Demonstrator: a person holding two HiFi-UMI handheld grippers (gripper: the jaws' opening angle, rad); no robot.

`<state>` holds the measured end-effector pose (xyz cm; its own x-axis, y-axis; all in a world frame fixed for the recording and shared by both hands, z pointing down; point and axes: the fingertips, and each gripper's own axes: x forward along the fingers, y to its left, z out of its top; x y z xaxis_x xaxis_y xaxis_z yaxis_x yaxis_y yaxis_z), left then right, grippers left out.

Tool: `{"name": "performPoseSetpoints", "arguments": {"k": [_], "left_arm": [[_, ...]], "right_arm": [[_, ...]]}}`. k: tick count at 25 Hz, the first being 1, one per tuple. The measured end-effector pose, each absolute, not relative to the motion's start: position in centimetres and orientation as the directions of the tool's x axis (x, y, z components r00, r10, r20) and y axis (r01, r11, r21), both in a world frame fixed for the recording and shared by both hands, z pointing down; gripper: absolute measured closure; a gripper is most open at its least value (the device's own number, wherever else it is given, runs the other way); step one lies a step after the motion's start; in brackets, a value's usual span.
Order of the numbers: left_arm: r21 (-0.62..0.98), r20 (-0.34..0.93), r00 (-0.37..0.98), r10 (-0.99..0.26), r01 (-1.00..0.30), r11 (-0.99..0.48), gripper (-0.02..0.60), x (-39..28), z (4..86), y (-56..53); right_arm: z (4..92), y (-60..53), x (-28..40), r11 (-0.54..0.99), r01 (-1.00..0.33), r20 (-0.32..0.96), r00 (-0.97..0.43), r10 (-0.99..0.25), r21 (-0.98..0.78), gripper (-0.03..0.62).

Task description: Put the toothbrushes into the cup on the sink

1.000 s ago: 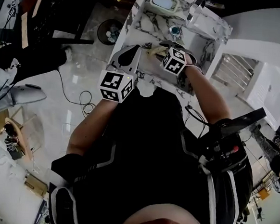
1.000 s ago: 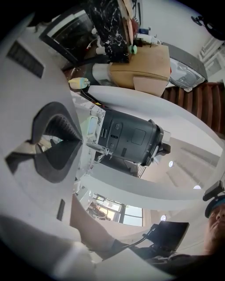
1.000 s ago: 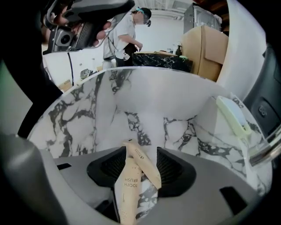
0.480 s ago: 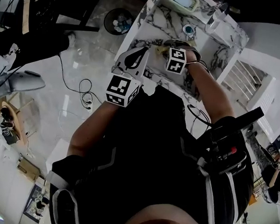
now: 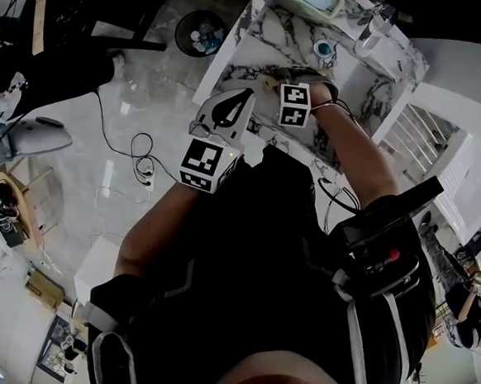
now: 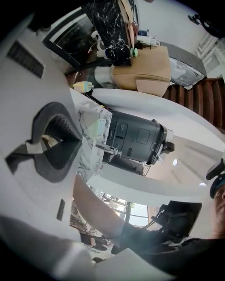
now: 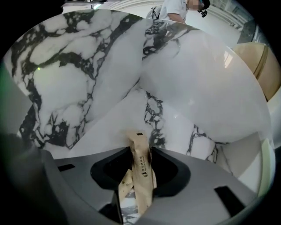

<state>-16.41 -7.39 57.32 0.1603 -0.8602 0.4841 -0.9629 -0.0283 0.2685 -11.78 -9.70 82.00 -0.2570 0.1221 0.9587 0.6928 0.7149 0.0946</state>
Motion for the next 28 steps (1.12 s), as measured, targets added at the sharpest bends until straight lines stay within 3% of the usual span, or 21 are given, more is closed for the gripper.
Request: {"name": "performPoseSetpoints", "arguments": {"k": [3,7,9,15,20,28], "left_arm": [[0.267,0.484,0.153,-0.862,-0.964,-0.021,0.575,-16.4,57.2,-6.9],[0.266,0.476,0.142,-0.868,-0.964,-0.012,0.575,-16.5,56.9,-6.9],[0.264,0.476,0.140,-0.868,-0.964,-0.011,0.575,-16.6,56.8,-6.9],[0.252,0.471,0.119,-0.874,-0.968,0.003,0.575,-17.5,56.4,-6.8],[0.247,0.445,0.117,-0.888,-0.969,-0.004,0.575,-18.1,54.8,-7.2],[0.246,0.395,0.199,-0.897,-0.963,-0.105,0.575,-16.0,52.1,-9.3]], "right_arm": [[81.9,-10.0,-12.1,0.695,0.709,0.961,-0.256,0.102,0.115,0.399],[81.7,-9.4,-12.4,0.691,0.717,0.953,-0.261,0.151,0.087,0.399],[81.8,-8.7,-12.3,0.678,0.731,0.949,-0.263,0.176,0.077,0.473],[80.5,-8.3,-12.7,0.693,0.712,0.931,-0.318,0.179,0.111,0.511],[75.5,-9.5,-14.2,0.764,0.609,0.864,-0.481,0.146,0.211,0.520],[66.1,-12.7,-13.0,0.911,0.305,0.725,-0.689,0.010,0.277,0.520]]}}
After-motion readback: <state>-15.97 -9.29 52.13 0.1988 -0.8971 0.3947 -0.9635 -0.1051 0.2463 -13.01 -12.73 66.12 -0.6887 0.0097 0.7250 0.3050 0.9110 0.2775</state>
